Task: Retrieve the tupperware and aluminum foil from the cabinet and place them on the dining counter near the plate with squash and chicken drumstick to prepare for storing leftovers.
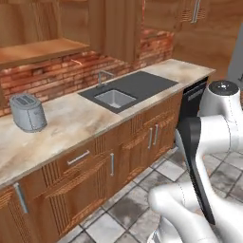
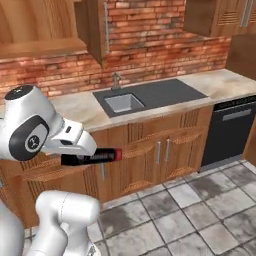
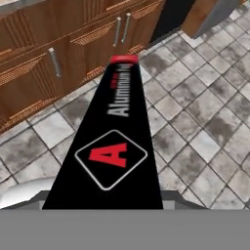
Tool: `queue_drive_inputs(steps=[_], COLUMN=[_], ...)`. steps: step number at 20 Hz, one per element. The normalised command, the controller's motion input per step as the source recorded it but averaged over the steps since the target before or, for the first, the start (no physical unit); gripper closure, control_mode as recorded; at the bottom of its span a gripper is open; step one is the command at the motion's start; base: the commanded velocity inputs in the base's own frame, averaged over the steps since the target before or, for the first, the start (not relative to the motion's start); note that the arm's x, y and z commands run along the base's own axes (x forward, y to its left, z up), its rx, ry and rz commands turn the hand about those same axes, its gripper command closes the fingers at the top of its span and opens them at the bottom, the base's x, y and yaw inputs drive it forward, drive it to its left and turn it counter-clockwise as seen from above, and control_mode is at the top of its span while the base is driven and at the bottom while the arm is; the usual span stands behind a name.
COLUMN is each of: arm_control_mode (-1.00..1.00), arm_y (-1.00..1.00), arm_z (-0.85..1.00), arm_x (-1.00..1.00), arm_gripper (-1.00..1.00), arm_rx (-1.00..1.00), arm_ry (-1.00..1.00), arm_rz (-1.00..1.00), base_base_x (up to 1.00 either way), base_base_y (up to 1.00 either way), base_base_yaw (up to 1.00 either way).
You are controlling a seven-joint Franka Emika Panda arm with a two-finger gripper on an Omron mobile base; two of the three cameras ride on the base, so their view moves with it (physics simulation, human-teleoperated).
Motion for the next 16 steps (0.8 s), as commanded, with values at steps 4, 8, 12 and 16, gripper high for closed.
queue_drive_inputs(steps=[4, 8, 12, 16], arm_control_mode=[1.00, 1.00, 1.00, 1.00], arm_y=[0.00, 0.00, 0.00, 0.00], arm_z=[0.00, 0.00, 0.00, 0.00], arm_x=[0.00, 0.00, 0.00, 0.00], arm_gripper=[1.00, 1.00, 1.00, 1.00], arm_rx=[0.00, 0.00, 0.00, 0.00], arm_ry=[0.00, 0.00, 0.00, 0.00], arm_rz=[0.00, 0.00, 0.00, 0.00], base_base_x=[0.00, 0.00, 0.00, 0.01], base_base_y=[-0.02, 0.00, 0.00, 0.00], base_base_yaw=[-0.87, -0.87, -0.88, -0.87])
